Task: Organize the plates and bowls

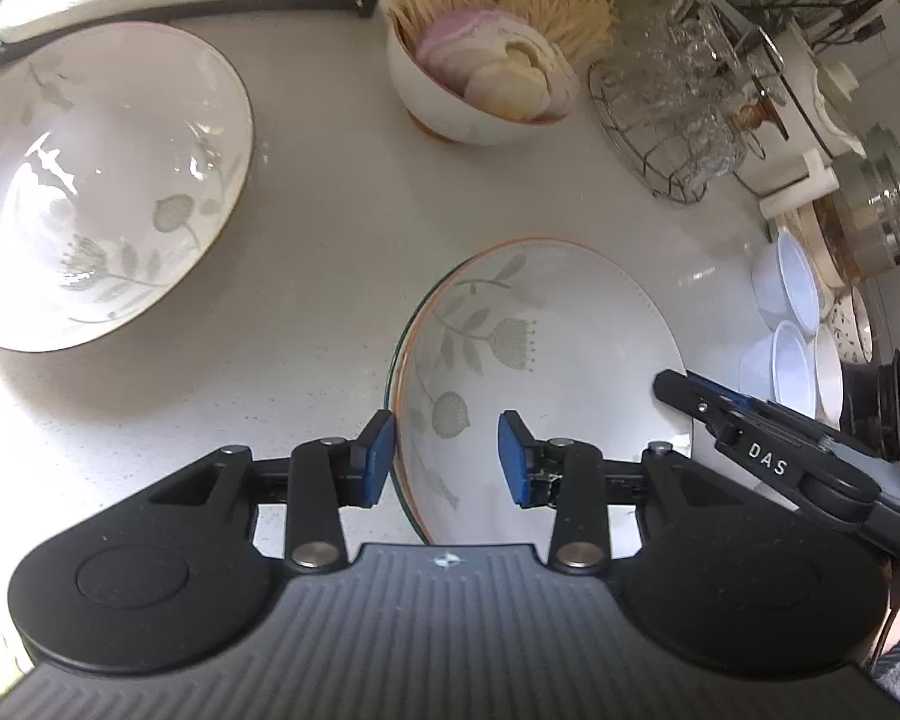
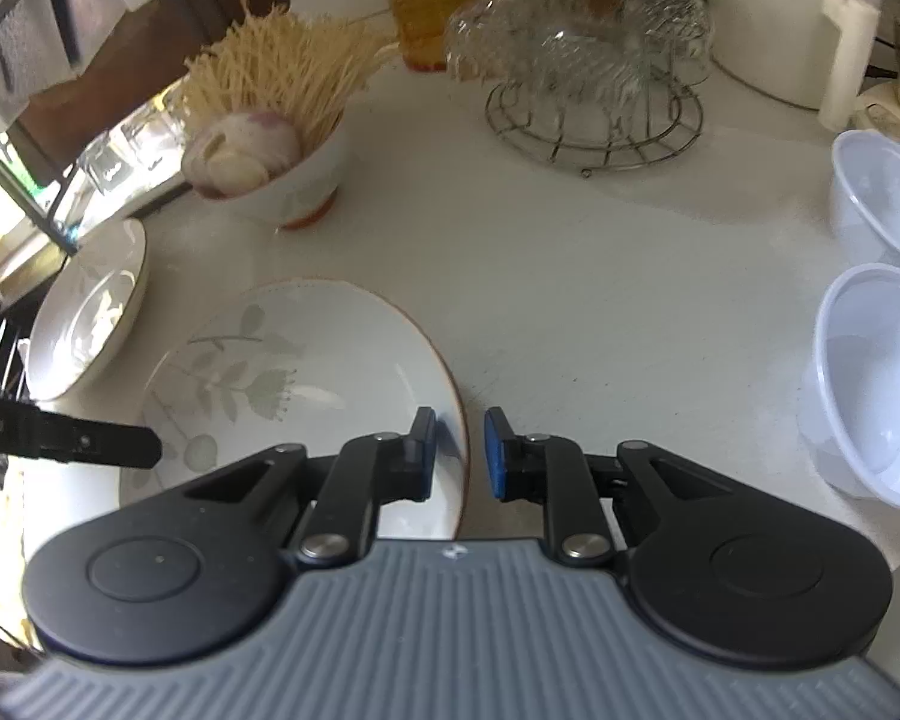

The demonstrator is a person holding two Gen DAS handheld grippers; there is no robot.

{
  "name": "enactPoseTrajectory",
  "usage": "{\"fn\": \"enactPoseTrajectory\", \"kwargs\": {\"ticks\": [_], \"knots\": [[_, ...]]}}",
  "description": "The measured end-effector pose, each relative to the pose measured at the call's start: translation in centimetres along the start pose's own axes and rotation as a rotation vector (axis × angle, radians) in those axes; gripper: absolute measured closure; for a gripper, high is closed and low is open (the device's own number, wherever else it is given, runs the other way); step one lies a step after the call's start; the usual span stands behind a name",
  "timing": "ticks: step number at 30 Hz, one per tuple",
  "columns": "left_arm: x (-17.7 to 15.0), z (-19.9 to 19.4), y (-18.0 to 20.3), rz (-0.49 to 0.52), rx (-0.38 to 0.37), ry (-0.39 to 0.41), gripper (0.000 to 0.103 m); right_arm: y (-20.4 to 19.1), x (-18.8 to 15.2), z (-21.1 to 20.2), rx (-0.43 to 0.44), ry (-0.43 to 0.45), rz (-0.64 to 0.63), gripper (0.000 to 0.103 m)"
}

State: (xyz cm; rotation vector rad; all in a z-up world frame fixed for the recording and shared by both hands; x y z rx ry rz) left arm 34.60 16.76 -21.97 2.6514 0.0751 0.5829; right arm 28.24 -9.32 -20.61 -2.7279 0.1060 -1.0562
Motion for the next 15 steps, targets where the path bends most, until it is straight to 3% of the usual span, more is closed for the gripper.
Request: {"fn": "enactPoseTrajectory", "kwargs": {"ticks": [6,15], "knots": [[0.0,-2.2,0.3,-0.012,0.011,0.074,0.061,0.0,0.4,-1.6,0.010,0.025,0.001,0.082],[1.2,-7.7,2.9,0.038,0.056,0.227,0.061,-1.0,3.6,-6.7,0.065,0.163,-0.009,0.082]]}}
Point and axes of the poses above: each gripper's, at about its wrist camera, not at the fingertips, and z roughly the way its jaws point, y to its right, x to its top, the point moved 4 cm from there along z, roughly the way its jaws point, and after that the axes turned 9 degrees about y, right-handed, at the moved point
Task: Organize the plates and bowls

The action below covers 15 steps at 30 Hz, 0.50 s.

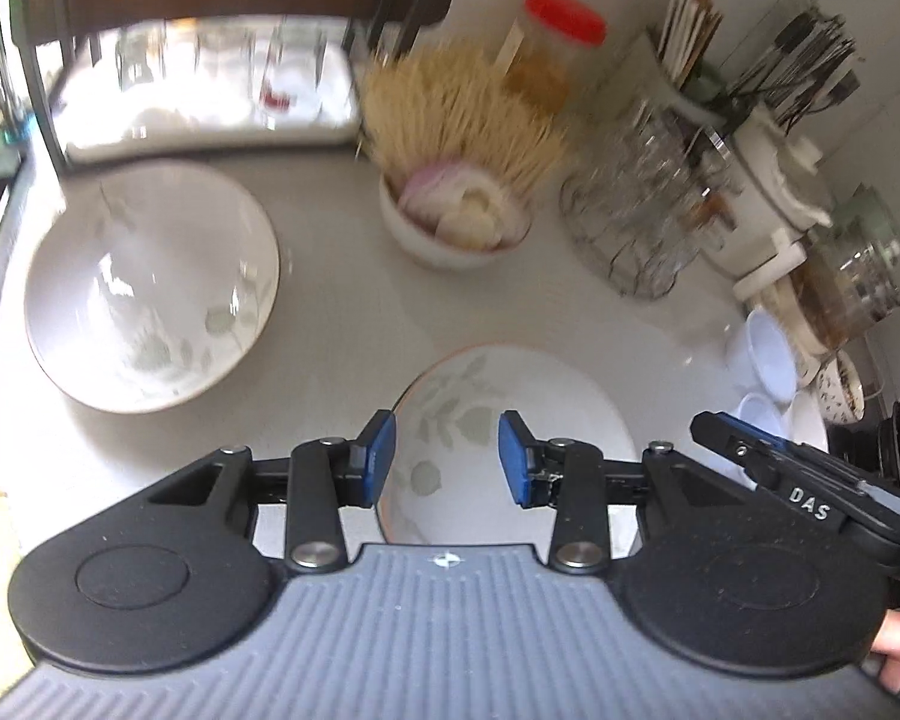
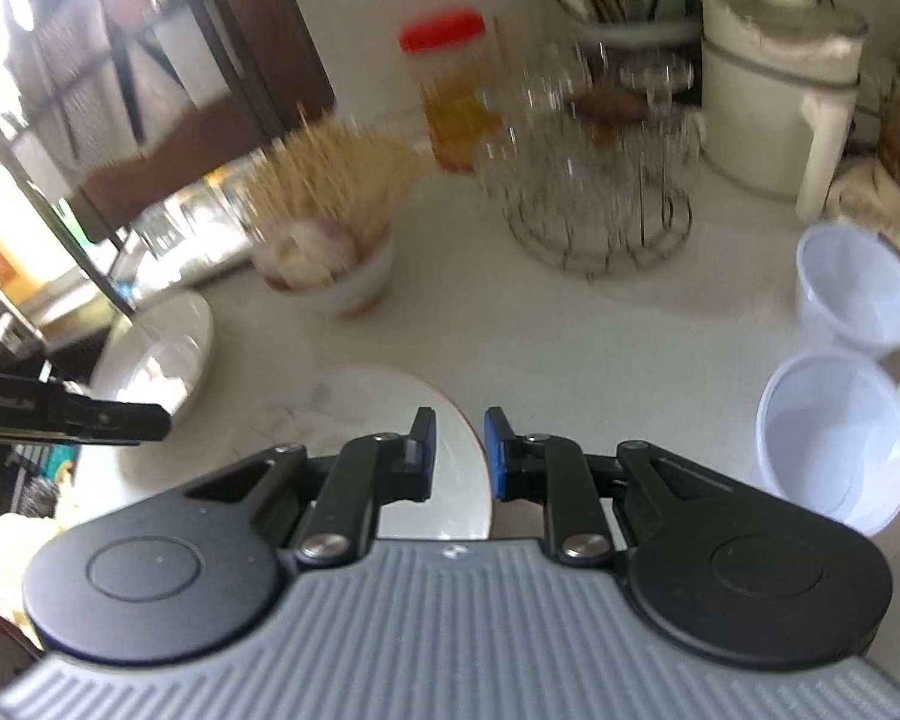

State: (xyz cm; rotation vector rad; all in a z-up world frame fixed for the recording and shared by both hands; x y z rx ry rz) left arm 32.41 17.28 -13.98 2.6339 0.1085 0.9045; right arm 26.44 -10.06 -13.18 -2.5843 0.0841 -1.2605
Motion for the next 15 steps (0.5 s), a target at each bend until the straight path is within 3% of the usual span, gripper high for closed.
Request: {"fn": "enactPoseTrajectory", "kwargs": {"ticks": [11,15], "knots": [[3.1,-6.8,2.9,0.003,-0.057,0.174,0.061,-2.2,3.9,-6.1,0.053,0.130,-0.013,0.082],[3.5,-9.4,3.5,0.029,-0.051,0.221,0.061,-3.0,4.1,-8.2,0.006,0.178,-0.029,0.082]]}}
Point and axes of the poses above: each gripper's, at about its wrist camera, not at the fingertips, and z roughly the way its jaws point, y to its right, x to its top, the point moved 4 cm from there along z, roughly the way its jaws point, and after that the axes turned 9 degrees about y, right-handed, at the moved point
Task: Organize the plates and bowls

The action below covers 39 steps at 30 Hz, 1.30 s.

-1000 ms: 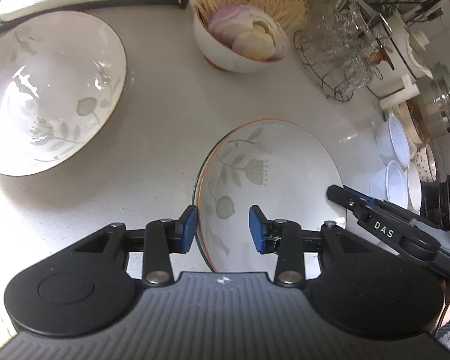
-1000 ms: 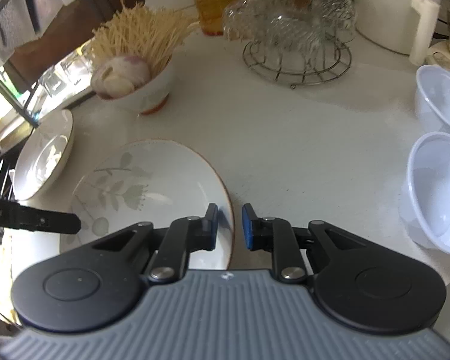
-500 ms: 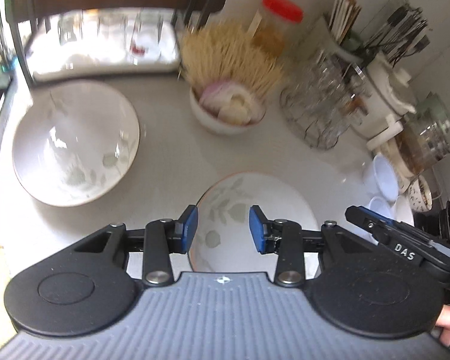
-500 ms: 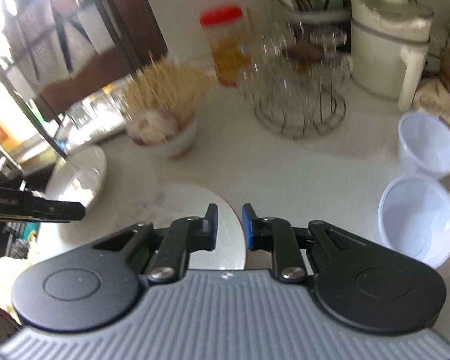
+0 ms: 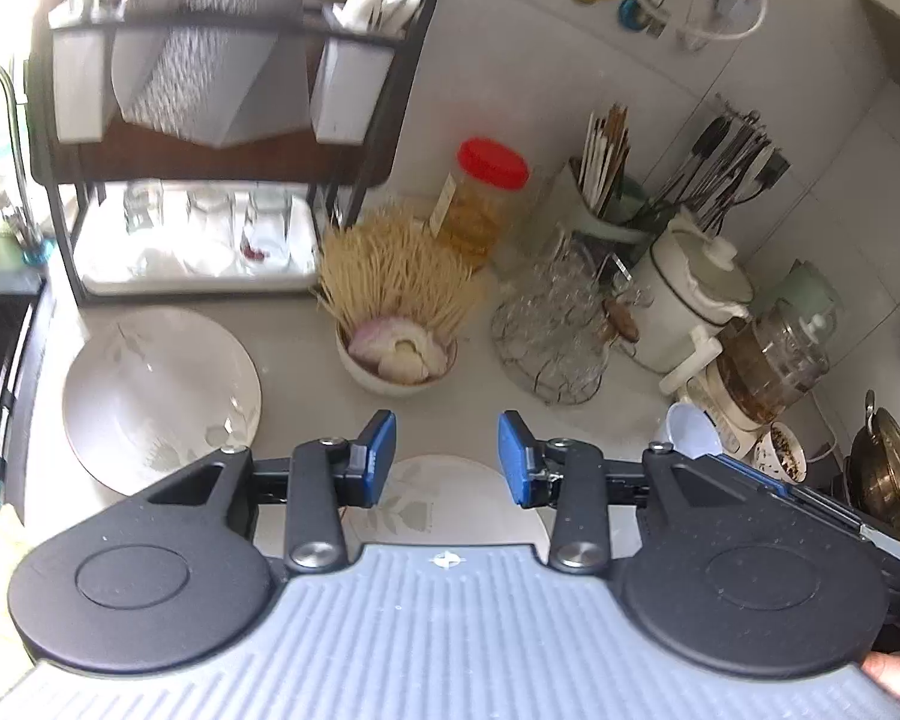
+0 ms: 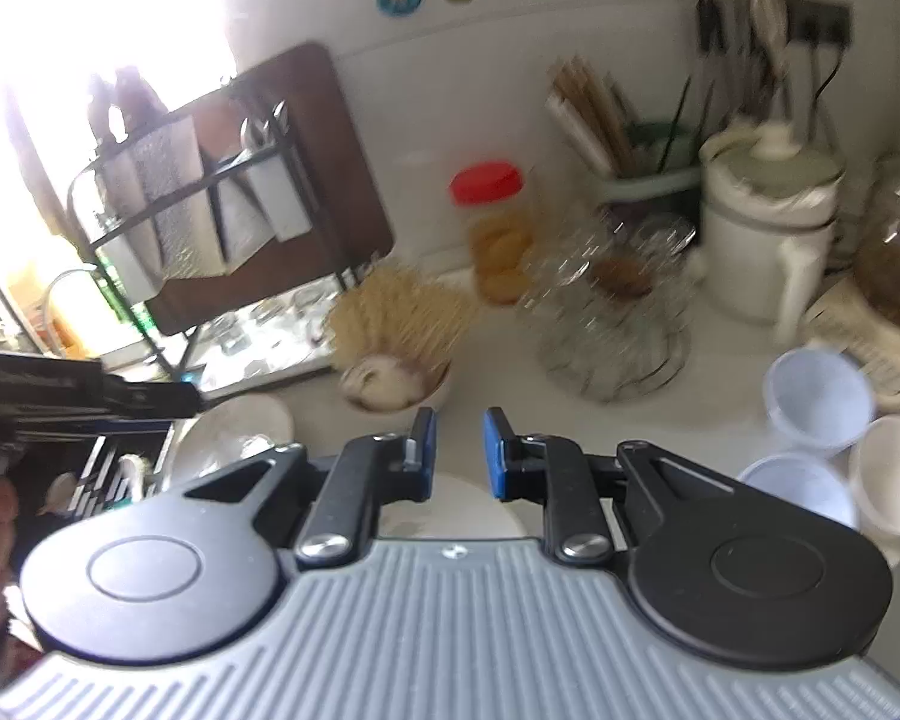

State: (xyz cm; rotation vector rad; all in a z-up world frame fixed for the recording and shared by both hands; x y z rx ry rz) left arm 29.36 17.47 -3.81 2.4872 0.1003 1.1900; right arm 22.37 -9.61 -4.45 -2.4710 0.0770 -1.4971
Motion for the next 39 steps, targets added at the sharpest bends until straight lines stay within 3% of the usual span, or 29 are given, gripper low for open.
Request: {"fn": "enactPoseTrajectory", "kwargs": {"ticks": [5,14,19,25,29,39], "knots": [[-0.1,-2.3,1.1,0.085,0.054,0.038,0.060,-0.7,0.1,-1.7,0.008,0.024,0.006,0.082],[-2.2,-4.5,1.9,0.107,0.095,0.060,0.059,-1.7,-1.2,-3.5,0.059,-0.006,0.012,0.082],[-3.6,-5.6,1.8,0.084,0.146,0.071,0.059,-1.4,-1.6,-3.7,0.085,-0.025,-0.002,0.082],[-5.3,-7.2,1.3,-0.020,0.171,0.065,0.059,-1.5,-2.1,-4.0,0.166,-0.060,-0.033,0.082],[-6.2,-8.4,1.4,-0.024,0.232,0.083,0.059,-2.0,-2.6,-4.2,0.229,-0.081,-0.051,0.082],[-8.8,-11.5,0.2,-0.117,0.302,0.089,0.058,-3.9,-4.0,-4.7,0.357,-0.149,-0.094,0.082]]}}
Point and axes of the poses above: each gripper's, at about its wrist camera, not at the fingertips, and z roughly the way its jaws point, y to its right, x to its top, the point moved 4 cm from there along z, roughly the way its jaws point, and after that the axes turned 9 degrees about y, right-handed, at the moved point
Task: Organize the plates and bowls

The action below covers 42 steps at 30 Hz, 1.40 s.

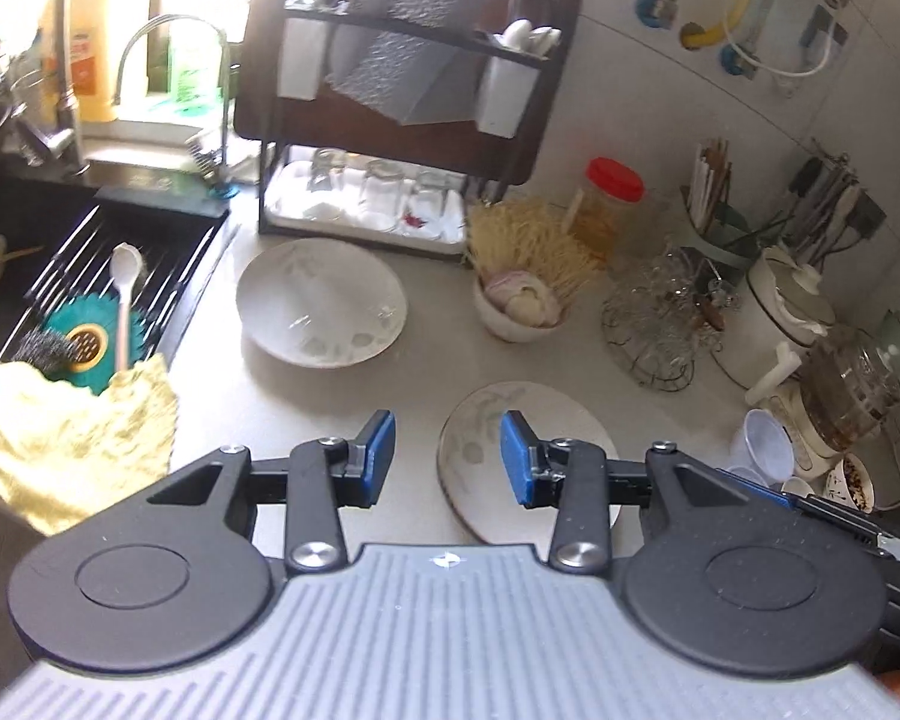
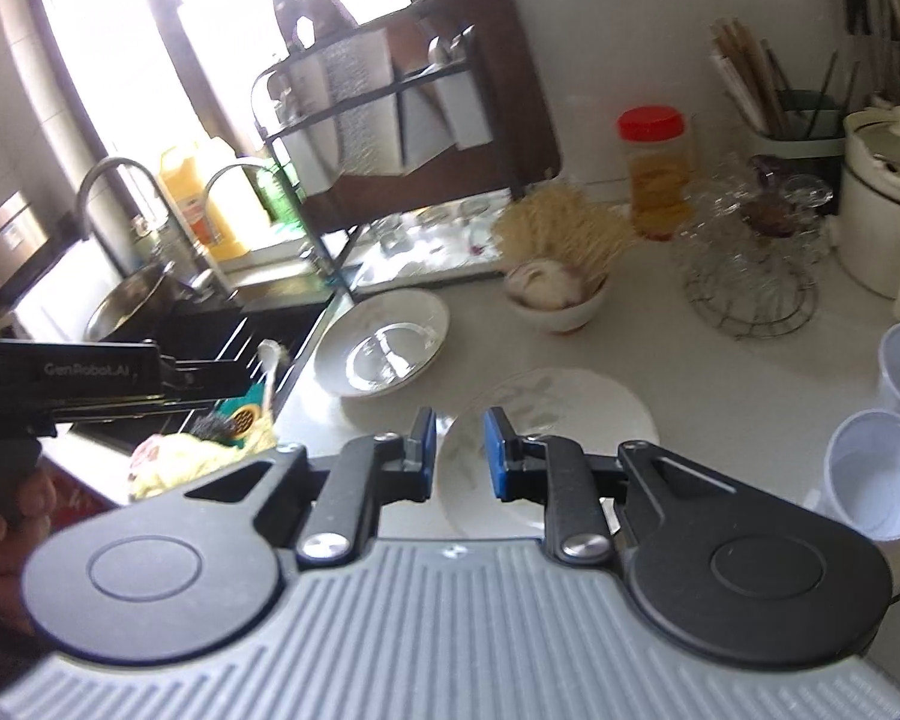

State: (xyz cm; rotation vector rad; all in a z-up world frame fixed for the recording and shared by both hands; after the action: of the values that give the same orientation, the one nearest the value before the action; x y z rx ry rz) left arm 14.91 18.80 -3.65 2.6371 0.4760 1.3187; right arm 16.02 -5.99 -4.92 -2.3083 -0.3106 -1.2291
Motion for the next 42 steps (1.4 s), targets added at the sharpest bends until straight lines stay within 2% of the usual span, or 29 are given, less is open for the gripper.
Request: {"fn": "enactPoseTrajectory", "kwargs": {"ticks": [9,20,27,37,38,39,40,41,42], "knots": [[-1.4,-0.2,-2.9,-0.064,0.058,-0.029,0.058,-1.1,-0.7,1.6,0.030,-0.066,-0.004,0.082],[0.4,4.2,-7.6,-0.080,0.111,-0.058,0.058,-2.2,-0.2,7.0,0.019,-0.120,0.045,0.081],[2.6,7.1,-10.0,-0.085,0.089,-0.077,0.057,-2.8,0.8,10.5,-0.005,-0.137,0.077,0.081],[4.7,12.3,-13.7,-0.048,0.074,-0.117,0.048,-3.0,1.9,15.9,-0.042,-0.154,0.125,0.080],[4.8,12.9,-14.1,-0.047,0.073,-0.121,0.046,-2.9,1.9,16.5,-0.046,-0.162,0.133,0.067],[5.0,13.5,-14.4,-0.046,0.074,-0.126,0.045,-2.8,2.0,17.0,-0.050,-0.166,0.146,0.059],[5.2,14.1,-14.7,-0.046,0.074,-0.132,0.044,-2.6,2.0,17.4,-0.052,-0.165,0.161,0.044],[5.4,14.8,-15.1,-0.048,0.073,-0.138,0.043,-2.5,2.0,18.0,-0.053,-0.166,0.175,0.037],[5.5,15.4,-15.4,-0.051,0.072,-0.143,0.043,-2.3,2.0,18.6,-0.056,-0.170,0.189,0.036]]}}
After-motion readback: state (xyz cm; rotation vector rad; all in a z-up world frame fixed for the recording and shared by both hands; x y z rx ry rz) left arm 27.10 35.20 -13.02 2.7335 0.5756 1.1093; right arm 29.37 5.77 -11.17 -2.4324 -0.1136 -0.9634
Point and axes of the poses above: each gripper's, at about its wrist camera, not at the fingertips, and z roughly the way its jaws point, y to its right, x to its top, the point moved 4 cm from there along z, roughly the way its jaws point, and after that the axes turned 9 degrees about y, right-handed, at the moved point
